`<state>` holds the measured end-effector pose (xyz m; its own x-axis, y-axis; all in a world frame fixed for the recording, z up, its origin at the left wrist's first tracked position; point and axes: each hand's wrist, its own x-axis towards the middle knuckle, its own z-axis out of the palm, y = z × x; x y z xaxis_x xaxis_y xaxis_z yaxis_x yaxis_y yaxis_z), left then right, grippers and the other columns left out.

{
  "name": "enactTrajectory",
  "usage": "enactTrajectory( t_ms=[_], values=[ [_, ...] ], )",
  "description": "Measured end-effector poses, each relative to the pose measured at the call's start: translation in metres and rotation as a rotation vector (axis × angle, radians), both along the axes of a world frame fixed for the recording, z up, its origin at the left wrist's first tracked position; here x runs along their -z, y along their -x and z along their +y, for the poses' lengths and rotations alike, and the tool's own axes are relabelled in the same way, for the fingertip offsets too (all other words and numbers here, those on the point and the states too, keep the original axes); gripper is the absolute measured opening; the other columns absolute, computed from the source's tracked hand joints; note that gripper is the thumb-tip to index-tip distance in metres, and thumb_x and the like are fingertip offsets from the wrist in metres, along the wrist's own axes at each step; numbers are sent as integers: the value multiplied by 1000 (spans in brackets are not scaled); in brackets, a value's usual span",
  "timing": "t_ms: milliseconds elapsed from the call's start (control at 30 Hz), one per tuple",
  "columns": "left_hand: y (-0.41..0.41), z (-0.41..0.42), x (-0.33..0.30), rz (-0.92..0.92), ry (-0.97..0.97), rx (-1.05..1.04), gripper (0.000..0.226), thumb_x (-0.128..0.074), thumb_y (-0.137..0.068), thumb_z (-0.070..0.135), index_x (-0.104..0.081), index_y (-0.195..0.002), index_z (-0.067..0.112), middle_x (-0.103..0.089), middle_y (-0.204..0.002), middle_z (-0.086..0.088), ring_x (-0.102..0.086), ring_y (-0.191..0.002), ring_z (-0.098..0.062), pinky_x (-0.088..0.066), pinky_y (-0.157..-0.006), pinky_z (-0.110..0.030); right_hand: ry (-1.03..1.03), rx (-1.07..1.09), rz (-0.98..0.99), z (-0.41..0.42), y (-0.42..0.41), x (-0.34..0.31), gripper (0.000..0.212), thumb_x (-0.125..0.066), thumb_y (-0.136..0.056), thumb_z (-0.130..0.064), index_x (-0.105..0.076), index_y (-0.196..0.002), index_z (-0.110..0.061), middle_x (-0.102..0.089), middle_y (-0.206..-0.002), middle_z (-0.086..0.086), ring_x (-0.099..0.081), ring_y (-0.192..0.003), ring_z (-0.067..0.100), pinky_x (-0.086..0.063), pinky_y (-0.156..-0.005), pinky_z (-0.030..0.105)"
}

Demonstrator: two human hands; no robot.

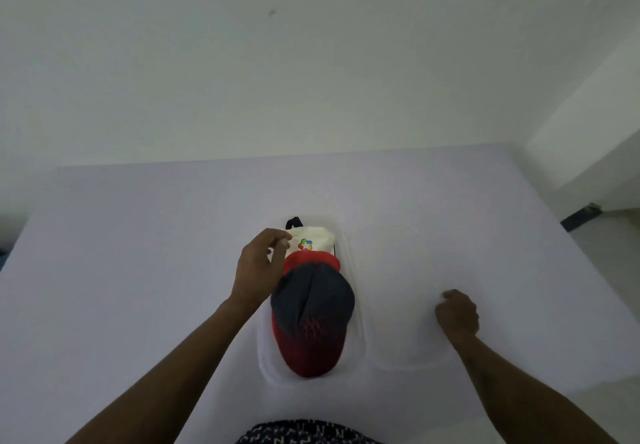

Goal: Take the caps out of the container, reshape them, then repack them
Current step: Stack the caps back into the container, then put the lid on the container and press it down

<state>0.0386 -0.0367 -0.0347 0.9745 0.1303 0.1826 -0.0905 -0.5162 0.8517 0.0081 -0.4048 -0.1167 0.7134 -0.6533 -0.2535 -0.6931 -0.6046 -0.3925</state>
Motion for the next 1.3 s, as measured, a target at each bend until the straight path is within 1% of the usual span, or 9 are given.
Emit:
enactTrajectory(
  t_ms=[233, 400, 533, 633, 700, 867, 1000, 1100, 1300],
  values=[
    [13, -38, -32, 110, 93, 136, 15, -52, -94, 13, -68, -95, 15, -68, -96, 7, -62, -89, -6, -44, -71, -5, -83, -204, -321, 0, -24, -84, 27, -62, -81, -3, -69, -107, -4, -66, -108, 22, -62, -99, 34, -45, -88, 31],
    [5, -64, -69, 153, 262, 202, 21, -49, -96, 14, -68, -105, 11, -69, -102, 1, -66, -95, -15, -52, -83, -27, -80, -424, -336, 59, -39, -157, 40, -63, -81, -3, -62, -121, -2, -60, -121, 18, -57, -112, 30, -41, -90, 26],
    [8, -82, -108, 286, 470, 238, 42, -46, -96, 44, -55, -126, 16, -59, -120, 2, -60, -111, -21, -55, -87, -35, 219, -603, -522, 131, -18, -196, 42, -63, -83, -3, -59, -125, -11, -57, -116, 12, -56, -105, 26, -50, -80, 33],
    [4, -80, -133, 433, 703, 179, 52, -42, -88, 64, -56, -110, 19, -65, -97, 4, -66, -92, -21, -57, -72, -32, 261, -712, -678, 182, 9, -210, 41, -72, -81, -8, -63, -121, -13, -61, -106, 8, -60, -93, 23, -51, -72, 29],
    [0, -65, -139, 377, 770, 81, 44, -51, -90, 53, -58, -89, 10, -64, -76, -5, -67, -72, -21, -54, -61, -28, 213, -821, -755, 202, 21, -212, 40, -72, -80, -11, -64, -119, -14, -61, -100, 6, -58, -90, 20, -52, -70, 28],
    [4, -10, -131, 310, 965, -20, 56, -69, -79, 5, -44, -128, -2, -63, -113, -23, -71, -82, -35, -59, -73, -45, -185, -1213, -764, 201, 16, -227, 48, -65, -85, -36, -57, -128, -15, -59, -110, 0, -58, -94, 12, -52, -83, 29],
    [12, 15, -123, 326, 943, 68, 69, -76, -79, 13, -34, -134, 18, -68, -113, -15, -71, -89, -37, -59, -76, -39, 4, -859, -607, 177, -39, -211, 64, -52, -88, -56, -38, -142, -25, -40, -145, 6, -41, -131, 22, -36, -108, 48],
    [19, 14, -97, 336, 862, 9, 77, -76, -79, 19, -27, -136, 32, -66, -113, -15, -71, -88, -37, -59, -75, -40, -342, -724, -285, 174, -56, -173, 73, -49, -90, -57, -12, -149, -36, -23, -157, 6, -32, -139, 29, -32, -110, 49],
    [29, 14, -32, 441, 553, -62, 78, -62, -89, 41, -11, -148, 34, -46, -135, -9, -60, -110, -33, -57, -76, -36, -512, -518, -267, 179, -21, -106, 60, -47, -97, -39, -25, -149, -19, -35, -153, 4, -38, -137, 27, -34, -109, 36]
  ],
)
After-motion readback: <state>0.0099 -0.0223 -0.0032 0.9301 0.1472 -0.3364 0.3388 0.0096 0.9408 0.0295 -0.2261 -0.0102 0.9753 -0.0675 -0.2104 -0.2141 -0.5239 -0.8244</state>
